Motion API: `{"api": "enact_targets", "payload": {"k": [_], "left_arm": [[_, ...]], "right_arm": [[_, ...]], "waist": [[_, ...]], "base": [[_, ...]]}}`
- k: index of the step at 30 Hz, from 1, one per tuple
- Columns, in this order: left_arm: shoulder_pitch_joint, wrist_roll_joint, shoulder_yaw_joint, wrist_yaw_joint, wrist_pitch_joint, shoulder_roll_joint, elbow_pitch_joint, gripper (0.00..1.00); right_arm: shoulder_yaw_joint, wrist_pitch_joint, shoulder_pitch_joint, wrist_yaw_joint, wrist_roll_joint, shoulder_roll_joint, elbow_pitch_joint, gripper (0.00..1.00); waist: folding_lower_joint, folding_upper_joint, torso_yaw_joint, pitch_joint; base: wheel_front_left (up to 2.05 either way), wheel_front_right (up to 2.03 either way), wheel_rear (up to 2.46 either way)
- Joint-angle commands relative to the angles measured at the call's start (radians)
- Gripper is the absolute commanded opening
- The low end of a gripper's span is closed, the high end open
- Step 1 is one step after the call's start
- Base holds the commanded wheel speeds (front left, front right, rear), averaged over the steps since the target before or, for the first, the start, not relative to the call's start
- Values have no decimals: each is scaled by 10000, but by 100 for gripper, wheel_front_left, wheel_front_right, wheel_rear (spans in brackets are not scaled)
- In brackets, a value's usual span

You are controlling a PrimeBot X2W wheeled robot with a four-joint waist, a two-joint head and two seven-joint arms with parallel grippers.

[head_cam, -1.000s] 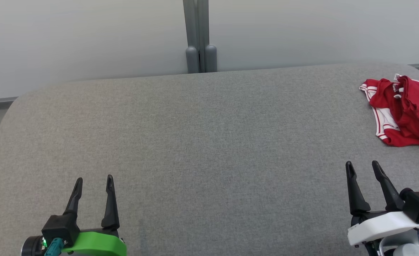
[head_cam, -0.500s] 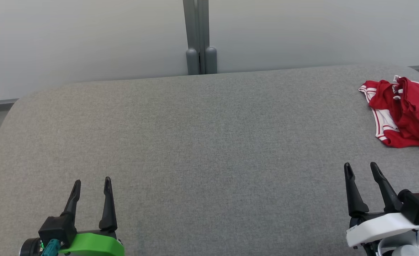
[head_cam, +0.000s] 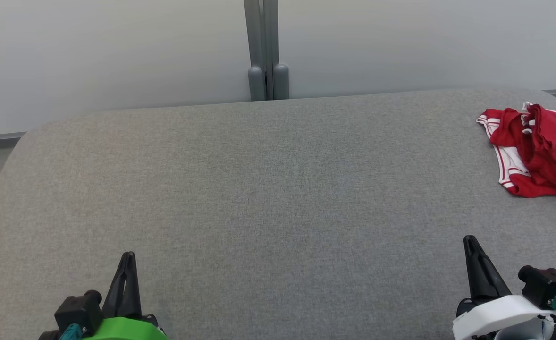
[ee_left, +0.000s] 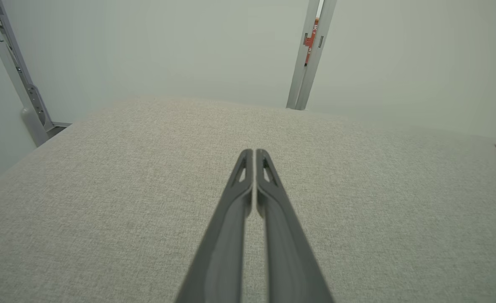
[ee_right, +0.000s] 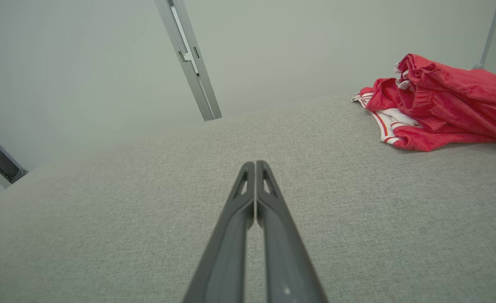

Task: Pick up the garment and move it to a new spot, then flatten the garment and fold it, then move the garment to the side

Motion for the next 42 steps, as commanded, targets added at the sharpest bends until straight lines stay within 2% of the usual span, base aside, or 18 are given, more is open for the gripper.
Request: {"api": "enact_targets", "payload": {"k": [1, 20, 42], "left_arm": [[-173, -502, 103, -24, 119, 28, -107, 0], [-454, -3825, 321, -139, 951, 44, -203, 0], [-745, -6851, 567, -243, 1761, 61, -236, 0]], "right_arm": [[-76, 100, -167, 0, 417, -42, -131, 0], [-398, 951, -566, -3, 3411, 174, 7, 0], [-708, 1742, -921, -5, 6136, 388, 133, 0]], "waist": [[0, 0, 1, 4], [0, 0, 8, 38], [0, 0, 15, 78]], "base": [[0, 0, 0], [0, 0, 0], [0, 0, 0]]}}
